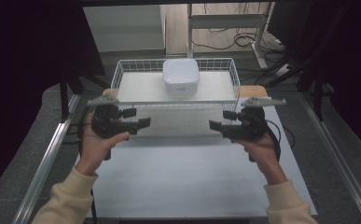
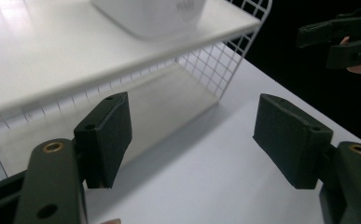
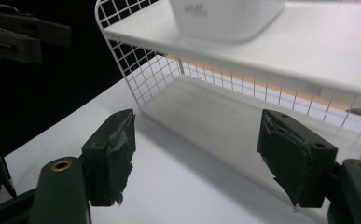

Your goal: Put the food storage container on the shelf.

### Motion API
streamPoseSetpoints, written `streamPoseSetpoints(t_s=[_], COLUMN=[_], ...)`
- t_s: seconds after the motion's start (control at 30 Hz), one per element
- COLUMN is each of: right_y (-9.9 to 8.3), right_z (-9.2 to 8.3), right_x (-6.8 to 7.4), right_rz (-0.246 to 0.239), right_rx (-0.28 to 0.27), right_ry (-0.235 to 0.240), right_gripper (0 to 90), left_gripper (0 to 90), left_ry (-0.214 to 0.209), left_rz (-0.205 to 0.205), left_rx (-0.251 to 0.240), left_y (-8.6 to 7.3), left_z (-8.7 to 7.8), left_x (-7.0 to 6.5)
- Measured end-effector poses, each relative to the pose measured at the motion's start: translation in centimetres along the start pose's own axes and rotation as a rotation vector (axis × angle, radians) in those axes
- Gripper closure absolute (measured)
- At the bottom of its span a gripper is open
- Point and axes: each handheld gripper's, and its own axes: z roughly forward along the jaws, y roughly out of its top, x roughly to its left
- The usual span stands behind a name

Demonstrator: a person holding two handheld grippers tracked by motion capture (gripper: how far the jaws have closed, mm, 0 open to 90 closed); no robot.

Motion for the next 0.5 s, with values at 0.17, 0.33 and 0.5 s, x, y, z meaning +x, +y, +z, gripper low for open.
streamPoseSetpoints(t_s=[0.17, 0.33, 0.5], right_y=[-3.7, -8.0, -11.7], right_z=[-0.5, -0.9, -0.7], right_x=[0.2, -0.2, -1.3], right_rz=[0.010, 0.050, 0.091], right_rx=[0.001, 0.010, 0.057], right_ry=[0.006, -0.010, -0.053], right_gripper=[26.9, 26.3, 26.3], left_gripper=[26.9, 27.1, 27.1], left_ry=[0.005, 0.038, 0.054], left_rz=[0.007, -0.006, -0.022], left_rx=[0.029, 0.062, 0.094], left_y=[-3.4, -7.1, -10.1], left_z=[0.3, 0.8, 1.1], left_x=[-0.3, 0.5, 1.2])
